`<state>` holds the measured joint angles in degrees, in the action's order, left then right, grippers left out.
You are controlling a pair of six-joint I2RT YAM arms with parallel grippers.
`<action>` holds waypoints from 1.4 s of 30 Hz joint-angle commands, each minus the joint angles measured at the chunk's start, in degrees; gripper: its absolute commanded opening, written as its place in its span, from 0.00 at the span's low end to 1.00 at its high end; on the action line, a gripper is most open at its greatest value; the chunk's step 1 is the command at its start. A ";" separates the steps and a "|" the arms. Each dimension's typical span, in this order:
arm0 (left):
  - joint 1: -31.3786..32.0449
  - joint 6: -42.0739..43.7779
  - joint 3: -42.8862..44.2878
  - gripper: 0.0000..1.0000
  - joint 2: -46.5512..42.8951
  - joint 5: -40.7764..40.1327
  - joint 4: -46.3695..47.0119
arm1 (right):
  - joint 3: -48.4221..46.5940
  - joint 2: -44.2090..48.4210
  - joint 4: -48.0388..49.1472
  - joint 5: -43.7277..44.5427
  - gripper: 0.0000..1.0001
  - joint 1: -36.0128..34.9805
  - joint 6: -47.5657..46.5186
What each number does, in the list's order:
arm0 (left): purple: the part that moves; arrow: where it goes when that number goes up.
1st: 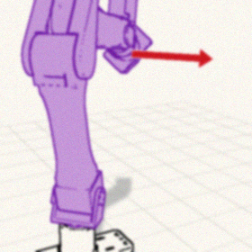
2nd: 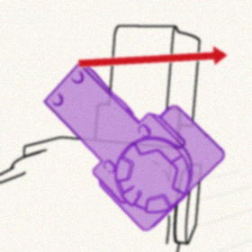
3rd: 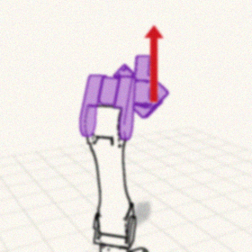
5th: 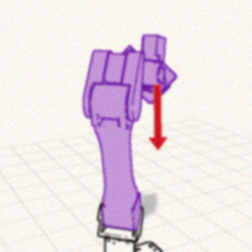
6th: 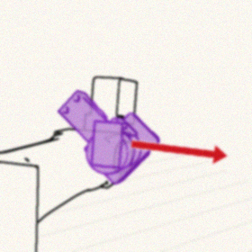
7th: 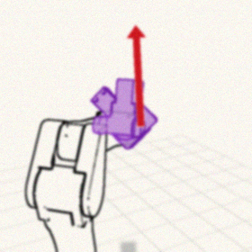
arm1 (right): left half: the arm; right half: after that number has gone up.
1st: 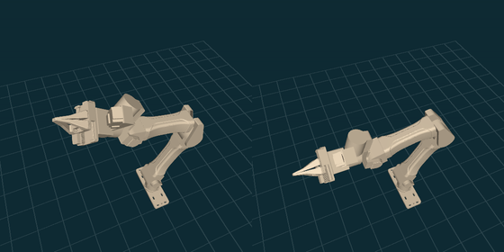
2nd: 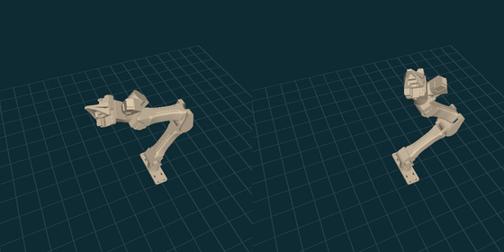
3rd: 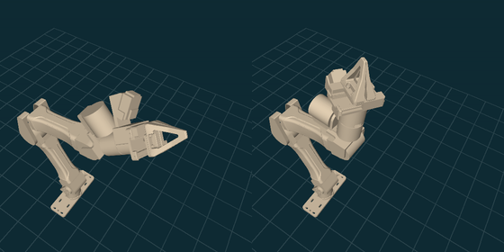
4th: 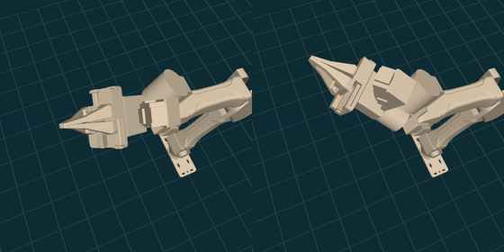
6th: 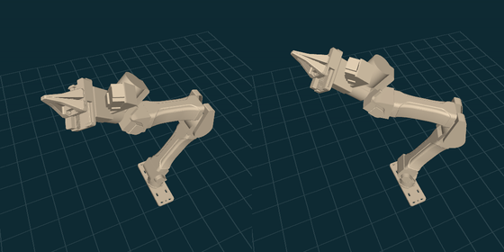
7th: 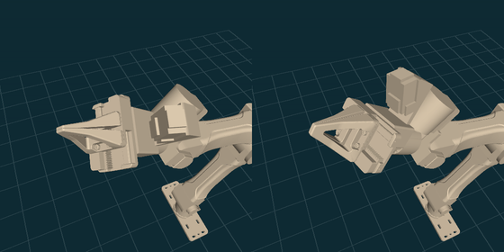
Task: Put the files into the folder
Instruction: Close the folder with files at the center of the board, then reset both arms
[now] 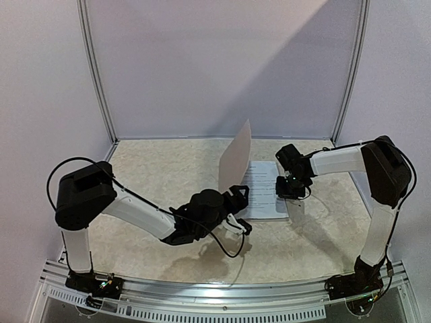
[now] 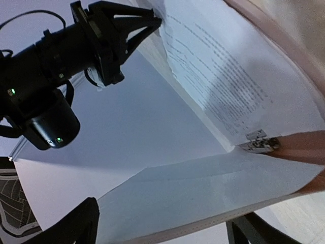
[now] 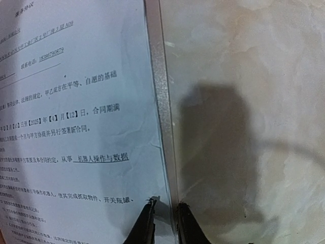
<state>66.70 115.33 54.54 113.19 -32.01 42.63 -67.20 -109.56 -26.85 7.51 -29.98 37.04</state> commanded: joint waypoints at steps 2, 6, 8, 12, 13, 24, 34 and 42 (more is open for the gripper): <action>1.45 24.33 3.43 0.99 3.41 4.41 6.92 | 1.21 -1.55 -0.73 -4.83 0.16 -0.45 0.76; 2.44 21.63 6.72 1.00 4.77 1.57 8.15 | -0.03 -1.29 -1.81 -3.89 0.16 -0.45 0.59; 2.62 20.64 8.45 0.99 5.29 0.55 8.94 | -0.55 -0.89 -2.66 -2.93 0.17 -0.47 0.37; 2.94 18.86 10.01 1.00 5.22 -0.71 10.39 | -1.95 0.73 -5.42 -0.51 0.20 0.11 -0.14; 2.99 18.54 10.13 1.00 5.06 -0.77 10.79 | -2.23 1.21 -5.93 -0.03 0.21 0.43 -0.27; 3.49 3.64 11.40 1.00 -1.37 -11.59 -3.25 | -10.68 10.67 -25.35 16.89 0.30 6.45 -4.93; -9.21 -63.88 29.13 1.00 -16.11 -9.13 -71.82 | -4.12 29.91 -14.40 10.35 0.56 11.56 -16.35; -43.40 -99.29 15.73 1.00 -30.68 24.87 -76.83 | 21.86 50.21 12.41 7.76 0.82 11.89 -18.60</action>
<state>34.98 39.22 80.66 87.99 -25.65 -25.17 -55.99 -65.45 -29.56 17.39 -18.02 21.10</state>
